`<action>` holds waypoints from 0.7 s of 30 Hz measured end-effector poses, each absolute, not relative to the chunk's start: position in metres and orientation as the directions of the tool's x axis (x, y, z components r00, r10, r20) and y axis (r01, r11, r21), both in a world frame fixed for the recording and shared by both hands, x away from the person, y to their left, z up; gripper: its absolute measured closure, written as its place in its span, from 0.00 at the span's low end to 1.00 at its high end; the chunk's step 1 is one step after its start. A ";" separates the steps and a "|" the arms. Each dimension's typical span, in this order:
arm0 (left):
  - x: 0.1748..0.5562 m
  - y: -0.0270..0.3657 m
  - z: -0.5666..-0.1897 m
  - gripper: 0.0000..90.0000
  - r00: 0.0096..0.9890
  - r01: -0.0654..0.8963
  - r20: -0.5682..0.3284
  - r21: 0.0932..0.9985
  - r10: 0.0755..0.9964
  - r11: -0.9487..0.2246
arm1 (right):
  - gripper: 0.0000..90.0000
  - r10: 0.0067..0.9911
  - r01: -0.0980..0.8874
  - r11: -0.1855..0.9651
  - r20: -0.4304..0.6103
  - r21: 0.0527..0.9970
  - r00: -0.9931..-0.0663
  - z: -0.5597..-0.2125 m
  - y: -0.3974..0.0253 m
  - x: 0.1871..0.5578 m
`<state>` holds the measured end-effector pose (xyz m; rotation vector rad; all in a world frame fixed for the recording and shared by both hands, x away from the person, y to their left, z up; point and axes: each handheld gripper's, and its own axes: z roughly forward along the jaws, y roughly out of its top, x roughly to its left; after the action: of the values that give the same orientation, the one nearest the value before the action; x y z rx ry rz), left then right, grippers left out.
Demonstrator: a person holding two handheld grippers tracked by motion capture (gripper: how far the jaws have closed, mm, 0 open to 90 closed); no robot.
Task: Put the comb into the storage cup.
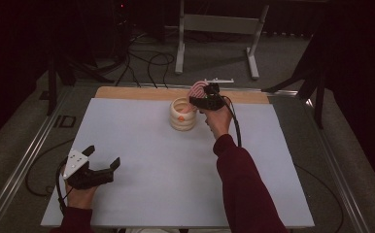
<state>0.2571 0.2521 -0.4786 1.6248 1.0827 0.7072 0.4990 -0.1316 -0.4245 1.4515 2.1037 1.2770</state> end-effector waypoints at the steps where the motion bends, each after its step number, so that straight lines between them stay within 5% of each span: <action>1: 0.257 0.252 -0.479 0.00 0.424 0.308 -0.061 0.948 0.904 -0.081 | 0.59 0.859 0.604 0.106 0.233 0.790 -0.456 -0.424 -0.132 0.499; 11: 0.257 0.253 -0.478 0.00 0.423 0.308 -0.060 0.948 0.904 -0.081 | 0.39 0.856 0.583 0.168 0.175 0.795 -0.486 -0.423 -0.132 0.497; 17: 0.257 0.253 -0.478 0.00 0.423 0.308 -0.060 0.948 0.904 -0.081 | 0.16 0.850 0.567 0.186 0.158 0.802 -0.502 -0.419 -0.132 0.495; 21: 0.257 0.253 -0.478 0.00 0.422 0.308 -0.060 0.948 0.904 -0.081 | 0.12 0.849 0.552 0.204 0.135 0.808 -0.512 -0.417 -0.134 0.493</action>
<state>0.2568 0.2527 -0.4783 1.6244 1.0842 0.7092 0.4926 -0.1337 -0.4167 1.3131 2.1458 1.2155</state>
